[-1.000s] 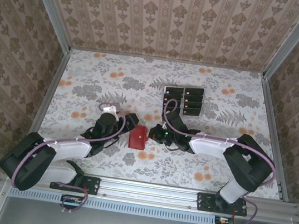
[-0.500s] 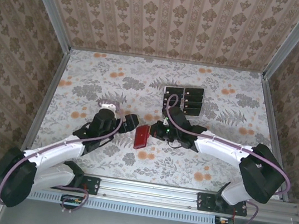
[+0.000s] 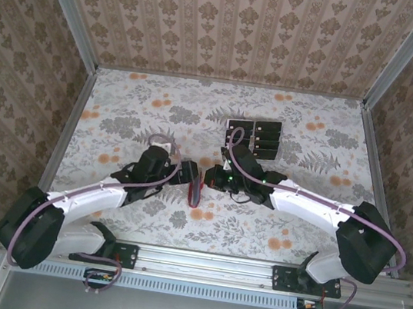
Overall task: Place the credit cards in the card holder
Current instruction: Open the card holder at the bottom-center of the table.
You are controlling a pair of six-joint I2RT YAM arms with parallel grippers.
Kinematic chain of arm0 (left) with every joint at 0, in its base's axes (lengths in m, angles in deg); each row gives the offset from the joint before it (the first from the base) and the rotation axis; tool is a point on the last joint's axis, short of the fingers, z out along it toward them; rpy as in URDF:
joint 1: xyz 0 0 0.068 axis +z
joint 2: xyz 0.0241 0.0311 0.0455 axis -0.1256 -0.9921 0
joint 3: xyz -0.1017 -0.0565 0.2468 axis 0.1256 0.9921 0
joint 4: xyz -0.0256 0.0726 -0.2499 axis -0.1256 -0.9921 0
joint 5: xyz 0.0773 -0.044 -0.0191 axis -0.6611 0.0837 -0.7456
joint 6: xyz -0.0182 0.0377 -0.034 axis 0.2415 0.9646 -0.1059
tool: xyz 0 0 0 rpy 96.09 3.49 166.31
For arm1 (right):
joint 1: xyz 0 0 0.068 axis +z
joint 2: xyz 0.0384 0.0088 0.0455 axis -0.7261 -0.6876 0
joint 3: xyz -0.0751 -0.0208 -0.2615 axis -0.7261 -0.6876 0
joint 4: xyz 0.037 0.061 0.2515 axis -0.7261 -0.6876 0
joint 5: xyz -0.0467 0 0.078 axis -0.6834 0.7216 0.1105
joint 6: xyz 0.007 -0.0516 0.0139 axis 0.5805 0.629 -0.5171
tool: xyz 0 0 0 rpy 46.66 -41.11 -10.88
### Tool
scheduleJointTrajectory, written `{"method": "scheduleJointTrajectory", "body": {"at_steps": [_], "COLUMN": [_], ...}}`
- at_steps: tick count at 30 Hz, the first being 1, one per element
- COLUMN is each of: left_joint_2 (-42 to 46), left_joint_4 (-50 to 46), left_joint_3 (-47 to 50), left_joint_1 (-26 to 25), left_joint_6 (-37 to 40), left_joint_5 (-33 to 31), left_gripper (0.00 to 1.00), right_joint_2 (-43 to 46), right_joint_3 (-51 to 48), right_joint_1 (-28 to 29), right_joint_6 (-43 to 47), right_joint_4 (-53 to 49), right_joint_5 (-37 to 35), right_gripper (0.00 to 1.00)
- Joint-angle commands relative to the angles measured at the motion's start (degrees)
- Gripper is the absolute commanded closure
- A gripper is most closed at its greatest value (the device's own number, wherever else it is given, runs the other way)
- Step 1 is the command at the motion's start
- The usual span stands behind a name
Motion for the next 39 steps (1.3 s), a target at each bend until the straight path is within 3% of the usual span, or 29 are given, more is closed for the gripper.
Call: {"method": "scheduleJointTrajectory", "body": {"at_steps": [1, 10, 19, 30, 34, 39], "left_joint_2": [-1.3, -0.4, -2.0, -1.9, -2.7, -4.5], "left_joint_4": [0.6, 0.3, -5.1, -13.1, -16.0, -17.0], "left_joint_3": [-1.6, 3.4, 5.3, 5.3, 4.2, 2.8], "left_joint_1": [-0.4, -0.7, -0.7, -0.9, -1.5, -2.5], "left_joint_6": [1.4, -1.7, -2.7, -2.6, -2.6, -1.9], "left_joint_5": [0.6, -3.7, -6.6, -11.4, -13.1, -13.7], "left_gripper": [0.07, 0.12, 0.33, 0.35, 0.35, 0.35], "right_joint_2": [1.2, 1.7, 1.8, -2.3, -1.6, 3.8], "right_joint_3": [1.4, -2.8, -8.8, -16.4, -16.1, -13.6], "right_joint_1": [0.3, -1.1, -3.0, -5.8, -5.7, -4.4], "right_joint_6": [0.8, 0.6, -0.5, -2.2, -2.2, -0.4], "right_joint_4": [-1.6, -0.8, 1.8, 6.9, 6.4, 0.1], "right_joint_5": [-1.7, -3.3, -4.2, -5.9, -5.2, -8.0], "right_gripper": [1.00, 1.00, 1.00, 1.00, 0.80, 0.67]}}
